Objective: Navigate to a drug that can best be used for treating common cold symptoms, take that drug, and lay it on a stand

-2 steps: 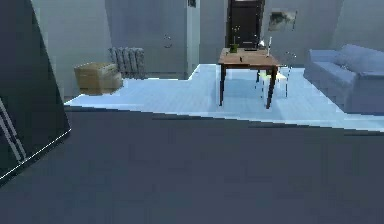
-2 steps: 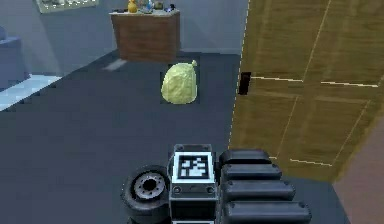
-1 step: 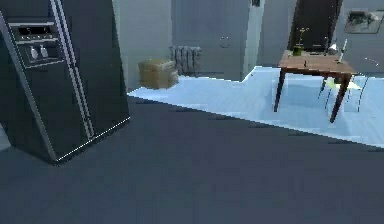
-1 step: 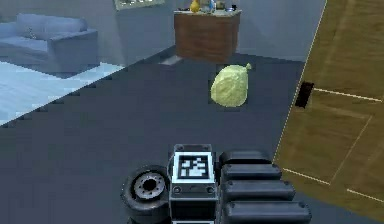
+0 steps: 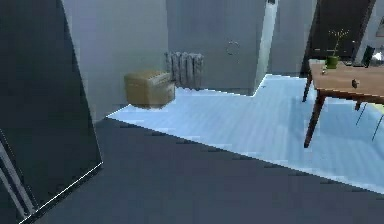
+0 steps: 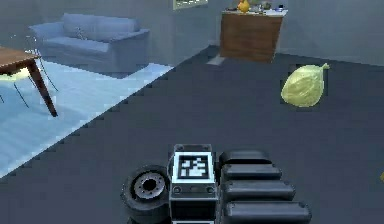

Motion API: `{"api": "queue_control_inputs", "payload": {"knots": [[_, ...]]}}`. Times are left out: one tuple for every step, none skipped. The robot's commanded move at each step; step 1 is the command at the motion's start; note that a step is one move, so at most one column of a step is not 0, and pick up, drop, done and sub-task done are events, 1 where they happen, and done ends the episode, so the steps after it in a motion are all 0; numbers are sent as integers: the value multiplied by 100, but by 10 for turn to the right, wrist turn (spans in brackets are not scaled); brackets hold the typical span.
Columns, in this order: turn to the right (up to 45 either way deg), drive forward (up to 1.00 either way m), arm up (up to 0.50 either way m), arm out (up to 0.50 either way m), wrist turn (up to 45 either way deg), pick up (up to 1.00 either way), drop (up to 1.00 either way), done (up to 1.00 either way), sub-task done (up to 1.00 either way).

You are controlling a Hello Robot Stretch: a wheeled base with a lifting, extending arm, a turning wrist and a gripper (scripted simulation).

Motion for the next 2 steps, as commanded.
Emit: {"api": "queue_control_inputs", "payload": {"knots": [[0,100,0,0,0,0,0,0,0],[0,100,0,0,0,0,0,0,0]]}}
